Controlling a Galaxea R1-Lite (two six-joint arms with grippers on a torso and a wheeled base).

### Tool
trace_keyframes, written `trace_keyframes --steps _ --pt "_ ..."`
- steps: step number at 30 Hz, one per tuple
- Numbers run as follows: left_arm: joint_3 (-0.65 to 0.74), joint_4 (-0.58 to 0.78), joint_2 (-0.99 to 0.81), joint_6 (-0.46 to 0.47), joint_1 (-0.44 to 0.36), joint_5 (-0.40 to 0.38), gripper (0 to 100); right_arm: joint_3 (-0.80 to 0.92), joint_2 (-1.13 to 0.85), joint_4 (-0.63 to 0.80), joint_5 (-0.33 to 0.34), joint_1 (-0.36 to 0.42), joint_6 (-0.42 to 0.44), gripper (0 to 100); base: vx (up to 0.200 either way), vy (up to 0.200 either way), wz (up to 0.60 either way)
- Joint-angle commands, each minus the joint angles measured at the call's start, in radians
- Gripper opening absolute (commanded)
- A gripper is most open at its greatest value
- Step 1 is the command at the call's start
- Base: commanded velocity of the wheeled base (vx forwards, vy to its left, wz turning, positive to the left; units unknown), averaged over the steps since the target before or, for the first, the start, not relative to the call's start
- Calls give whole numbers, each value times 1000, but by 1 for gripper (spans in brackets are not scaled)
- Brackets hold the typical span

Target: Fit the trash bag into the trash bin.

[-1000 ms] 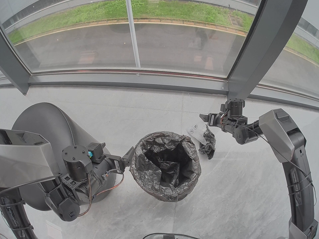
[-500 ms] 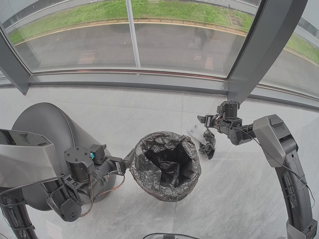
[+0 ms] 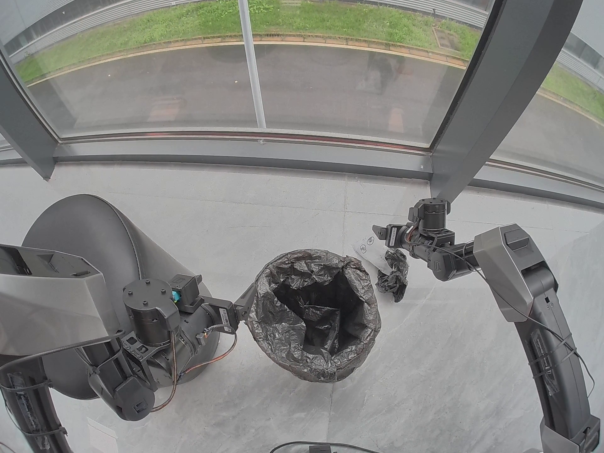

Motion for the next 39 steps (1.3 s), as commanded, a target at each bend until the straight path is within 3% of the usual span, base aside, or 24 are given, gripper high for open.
trace_keyframes --steps 1,35,36,39 --pt "-1 0 1 -1 1 1 100 -17 24 1 0 0 0 100 0 0 0" --pt "0 0 23 -3 -5 1 100 -17 102 -1 -7 0 1 100 0 0 0" --pt "0 0 23 -3 -5 1 100 -17 102 -1 -9 0 1 0 0 0 0" --pt "0 0 23 -3 -5 1 100 -17 104 -1 -7 -1 1 0 0 0 0"
